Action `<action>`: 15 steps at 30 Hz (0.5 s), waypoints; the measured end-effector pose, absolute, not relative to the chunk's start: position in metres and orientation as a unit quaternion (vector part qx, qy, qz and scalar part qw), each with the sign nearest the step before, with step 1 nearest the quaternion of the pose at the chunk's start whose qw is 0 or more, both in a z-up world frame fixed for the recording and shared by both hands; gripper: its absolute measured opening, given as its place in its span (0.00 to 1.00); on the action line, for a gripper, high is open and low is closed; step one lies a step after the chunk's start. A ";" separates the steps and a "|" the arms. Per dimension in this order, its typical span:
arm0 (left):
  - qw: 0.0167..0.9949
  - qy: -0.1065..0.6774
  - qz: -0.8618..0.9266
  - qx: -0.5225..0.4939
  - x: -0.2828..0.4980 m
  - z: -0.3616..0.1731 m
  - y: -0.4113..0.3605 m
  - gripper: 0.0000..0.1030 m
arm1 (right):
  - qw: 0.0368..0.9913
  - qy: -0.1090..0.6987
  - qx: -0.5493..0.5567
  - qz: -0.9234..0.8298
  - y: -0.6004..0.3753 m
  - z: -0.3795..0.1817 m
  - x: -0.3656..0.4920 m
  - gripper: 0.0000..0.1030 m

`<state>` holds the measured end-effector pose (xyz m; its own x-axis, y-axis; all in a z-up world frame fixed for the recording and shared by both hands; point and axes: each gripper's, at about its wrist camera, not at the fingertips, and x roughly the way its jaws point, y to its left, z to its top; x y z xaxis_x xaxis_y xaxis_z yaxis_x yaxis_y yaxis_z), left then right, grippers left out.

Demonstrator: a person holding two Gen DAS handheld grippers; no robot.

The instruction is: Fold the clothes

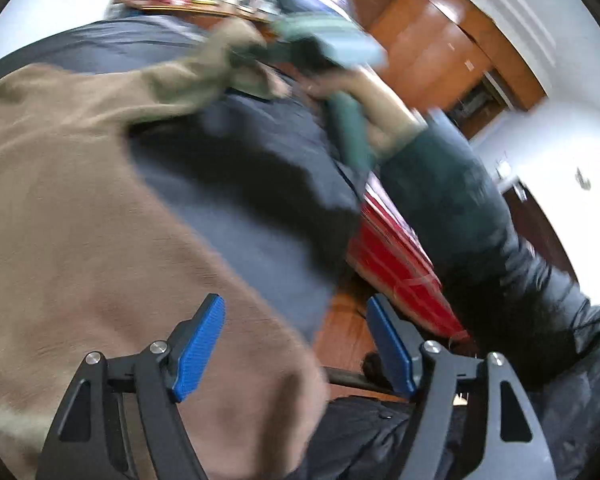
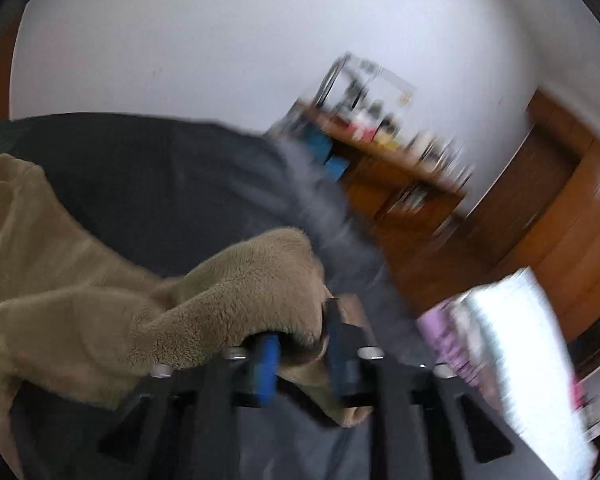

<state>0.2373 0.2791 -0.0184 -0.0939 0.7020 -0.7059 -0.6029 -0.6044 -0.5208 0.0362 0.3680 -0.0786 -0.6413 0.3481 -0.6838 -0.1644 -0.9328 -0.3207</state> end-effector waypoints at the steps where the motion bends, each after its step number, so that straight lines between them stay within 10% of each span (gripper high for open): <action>1: 0.424 -0.064 0.747 -0.508 0.231 -0.019 0.263 0.75 | 0.140 -0.096 -0.399 0.901 0.377 -0.079 0.045 0.72; 8: 0.254 -0.121 0.823 -0.494 0.211 -0.021 0.136 0.75 | 0.130 -0.034 -0.380 0.915 0.381 -0.062 0.096 0.73; 15: 0.098 -0.134 0.863 -0.476 0.233 -0.023 0.041 0.75 | -0.095 -0.060 -0.375 0.920 0.262 -0.052 0.104 0.73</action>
<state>0.2327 0.0407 -0.0231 -0.5272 0.2969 -0.7962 -0.0416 -0.9449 -0.3248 0.1035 0.2623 -0.0518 -0.7009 -0.1297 -0.7014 0.2198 -0.9747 -0.0394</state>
